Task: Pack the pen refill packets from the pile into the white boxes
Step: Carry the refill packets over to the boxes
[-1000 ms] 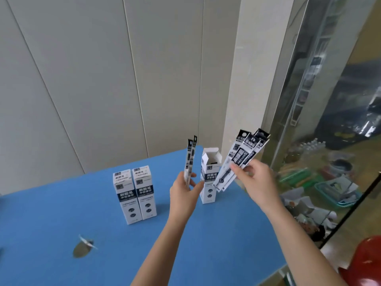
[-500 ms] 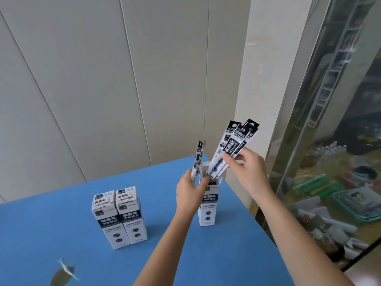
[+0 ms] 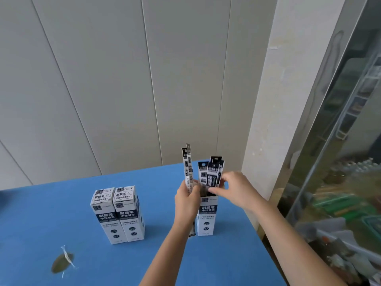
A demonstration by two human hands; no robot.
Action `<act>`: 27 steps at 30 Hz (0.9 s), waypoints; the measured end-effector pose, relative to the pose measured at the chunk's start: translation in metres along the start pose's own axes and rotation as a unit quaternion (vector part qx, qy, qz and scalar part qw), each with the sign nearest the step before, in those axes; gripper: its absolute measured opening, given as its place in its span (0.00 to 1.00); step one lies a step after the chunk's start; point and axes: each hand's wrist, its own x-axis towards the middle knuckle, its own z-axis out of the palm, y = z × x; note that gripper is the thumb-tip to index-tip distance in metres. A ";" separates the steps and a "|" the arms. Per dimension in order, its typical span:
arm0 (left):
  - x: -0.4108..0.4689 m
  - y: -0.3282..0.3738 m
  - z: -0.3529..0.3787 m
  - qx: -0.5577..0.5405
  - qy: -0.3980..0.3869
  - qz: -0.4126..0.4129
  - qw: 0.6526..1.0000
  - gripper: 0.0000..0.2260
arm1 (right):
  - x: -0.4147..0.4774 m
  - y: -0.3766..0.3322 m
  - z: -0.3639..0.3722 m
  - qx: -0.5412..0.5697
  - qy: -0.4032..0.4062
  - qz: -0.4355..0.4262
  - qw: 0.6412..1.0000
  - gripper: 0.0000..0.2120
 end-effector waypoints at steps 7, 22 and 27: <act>0.000 0.001 -0.007 0.026 0.000 0.004 1.000 0.07 | 0.000 0.008 0.008 -0.002 -0.037 -0.056 0.998 0.13; -0.011 0.073 -0.030 0.136 -0.125 0.220 0.958 0.12 | -0.005 0.025 0.025 0.131 -0.034 -0.033 0.990 0.26; -0.006 0.088 -0.029 0.145 -0.148 0.250 0.946 0.10 | -0.006 0.025 0.024 0.156 -0.034 -0.026 0.987 0.27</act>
